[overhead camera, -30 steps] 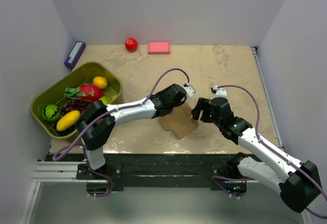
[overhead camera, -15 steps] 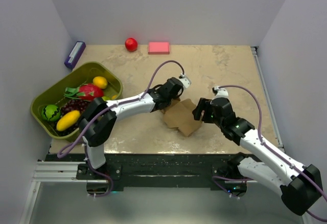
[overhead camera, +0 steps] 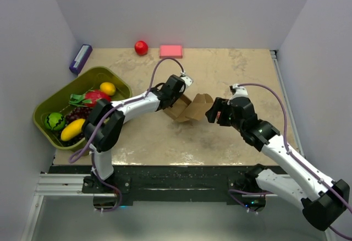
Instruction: Fold the paper box
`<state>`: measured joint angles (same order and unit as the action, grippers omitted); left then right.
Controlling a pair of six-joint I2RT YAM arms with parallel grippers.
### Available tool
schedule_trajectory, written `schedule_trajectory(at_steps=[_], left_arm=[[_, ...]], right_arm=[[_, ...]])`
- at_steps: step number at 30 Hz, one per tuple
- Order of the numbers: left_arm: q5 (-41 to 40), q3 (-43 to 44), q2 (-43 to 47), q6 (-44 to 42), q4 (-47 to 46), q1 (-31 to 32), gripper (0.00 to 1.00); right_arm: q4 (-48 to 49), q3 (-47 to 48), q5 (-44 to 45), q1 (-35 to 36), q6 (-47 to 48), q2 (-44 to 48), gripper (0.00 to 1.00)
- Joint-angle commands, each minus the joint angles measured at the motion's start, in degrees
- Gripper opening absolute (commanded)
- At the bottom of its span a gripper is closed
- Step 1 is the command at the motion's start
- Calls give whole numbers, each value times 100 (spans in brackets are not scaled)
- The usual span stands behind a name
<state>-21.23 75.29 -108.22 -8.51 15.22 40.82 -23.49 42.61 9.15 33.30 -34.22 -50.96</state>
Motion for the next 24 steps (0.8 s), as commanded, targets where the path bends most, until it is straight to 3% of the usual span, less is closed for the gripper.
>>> schedule_trajectory(at_steps=[1,10,13,18,19,21,22,24], left_arm=[[348,294,3,253,60,-74,1],[401,258,64,289,130,-74,0],[410,241,100,306,156,-74,0],[401,206,170,315,139,-83,0],[418,206,170,324,139,-83,1],[488,232,205,324,183,-92,7],[532,232,231,324,191,-92,25],[506,223,442,280,148,-100,48]], right_arm=[[-122,423,-167,-16,-260,-203,73],[898,239,-519,-16,-920,-414,73],[969,265,-519,-16,-859,-712,67],[968,301,-721,-16,-762,-1056,46],[1012,283,-739,-16,-753,-1065,34],[1056,265,-739,-8,-674,-1013,22],[1030,300,-687,-16,-604,-986,16],[777,546,-599,-8,-254,-969,10]])
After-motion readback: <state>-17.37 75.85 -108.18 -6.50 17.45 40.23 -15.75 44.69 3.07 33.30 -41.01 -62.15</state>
